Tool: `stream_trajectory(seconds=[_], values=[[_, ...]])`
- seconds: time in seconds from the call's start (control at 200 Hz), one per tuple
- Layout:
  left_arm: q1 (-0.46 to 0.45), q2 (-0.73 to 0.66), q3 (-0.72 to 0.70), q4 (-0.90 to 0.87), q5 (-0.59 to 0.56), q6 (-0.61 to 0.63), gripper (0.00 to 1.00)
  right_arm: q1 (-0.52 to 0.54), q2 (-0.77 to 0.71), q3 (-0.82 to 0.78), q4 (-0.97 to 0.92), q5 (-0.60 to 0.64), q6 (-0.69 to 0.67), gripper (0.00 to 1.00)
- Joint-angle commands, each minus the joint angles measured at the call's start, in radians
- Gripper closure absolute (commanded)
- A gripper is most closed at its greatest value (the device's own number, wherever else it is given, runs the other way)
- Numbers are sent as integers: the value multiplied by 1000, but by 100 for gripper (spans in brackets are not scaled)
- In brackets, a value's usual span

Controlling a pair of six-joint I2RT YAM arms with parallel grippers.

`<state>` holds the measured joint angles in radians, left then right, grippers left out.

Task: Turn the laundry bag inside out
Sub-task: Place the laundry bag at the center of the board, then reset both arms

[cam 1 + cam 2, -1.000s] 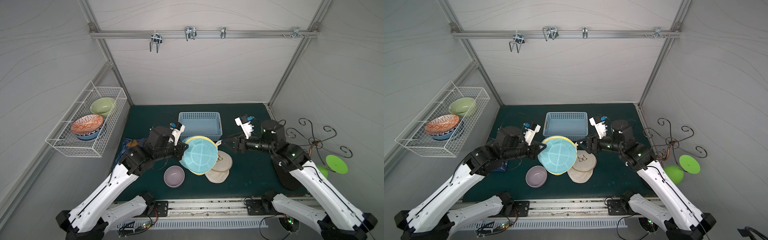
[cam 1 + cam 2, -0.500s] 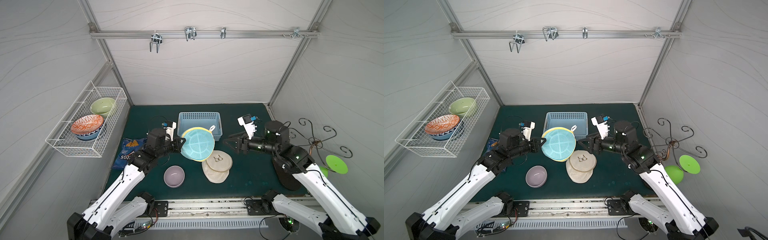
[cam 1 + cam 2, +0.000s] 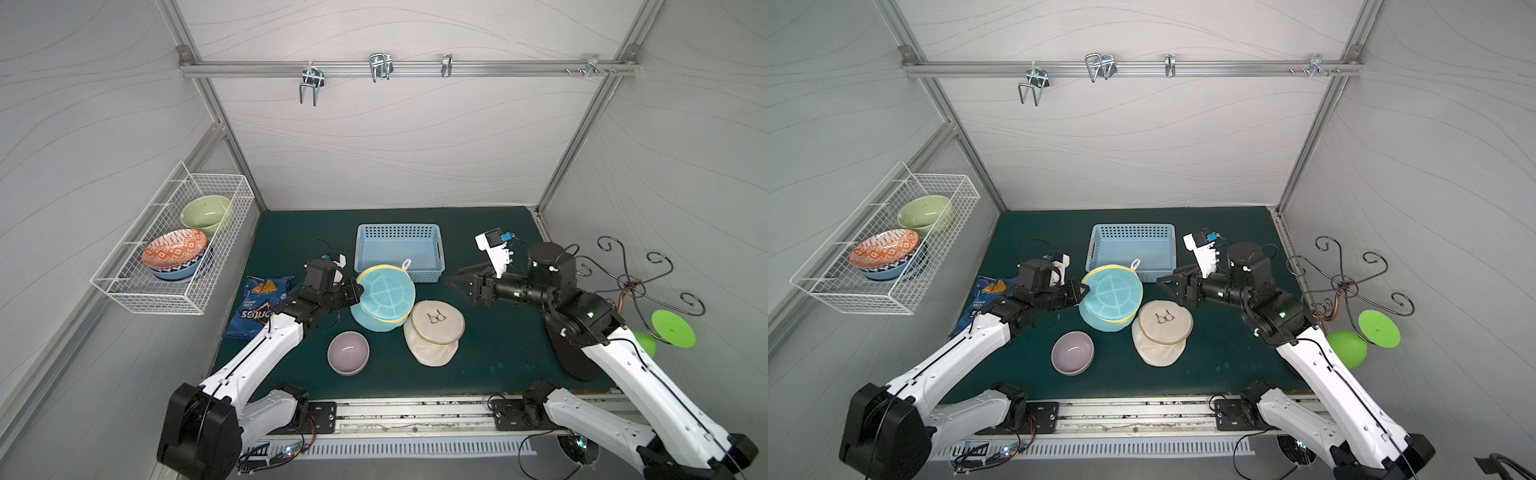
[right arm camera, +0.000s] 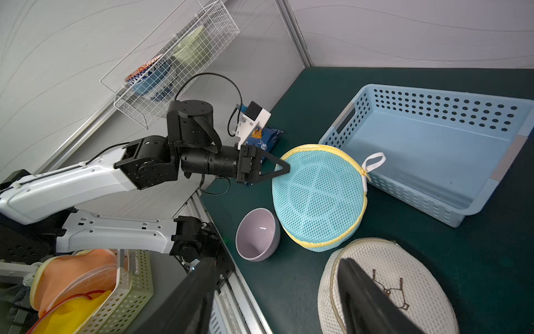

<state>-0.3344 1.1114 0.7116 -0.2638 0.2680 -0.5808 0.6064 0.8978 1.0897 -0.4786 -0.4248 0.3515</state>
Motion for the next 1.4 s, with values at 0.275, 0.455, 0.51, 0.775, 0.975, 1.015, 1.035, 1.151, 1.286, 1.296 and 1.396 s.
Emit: stream_trajectory(seconds=[0.275, 0.455, 0.51, 0.775, 0.975, 1.015, 1.035, 1.151, 1.286, 1.296, 1.396], values=[[13, -284, 244, -306, -467, 164, 1, -6, -75, 24, -14, 296, 18, 1], [43, -272, 160, -91, -813, 437, 1, -6, -132, 1, -20, 501, 73, 1], [69, -257, 97, 35, -840, 514, 1, -6, -162, -31, 8, 545, 77, 1], [234, -138, -123, 458, -690, 555, 1, -3, -225, -98, 69, 586, 14, 1], [350, 34, -274, 672, -586, 445, 2, -2, -211, -83, 64, 594, 1, 1], [368, 66, -292, 737, -565, 432, 2, -2, -209, -85, 67, 593, 2, 1], [376, 80, -293, 753, -553, 437, 2, -2, -206, -85, 69, 591, -2, 1], [420, 194, -267, 812, -506, 439, 4, -2, -182, -76, 60, 599, -1, 1], [491, 307, -277, 936, -371, 371, 6, -2, -150, -64, 30, 651, 28, 1], [491, 313, -277, 942, -369, 369, 7, -2, -146, -63, 29, 652, 28, 1], [498, 355, -227, 899, -297, 389, 2, -2, -131, -69, 44, 660, 16, 1]])
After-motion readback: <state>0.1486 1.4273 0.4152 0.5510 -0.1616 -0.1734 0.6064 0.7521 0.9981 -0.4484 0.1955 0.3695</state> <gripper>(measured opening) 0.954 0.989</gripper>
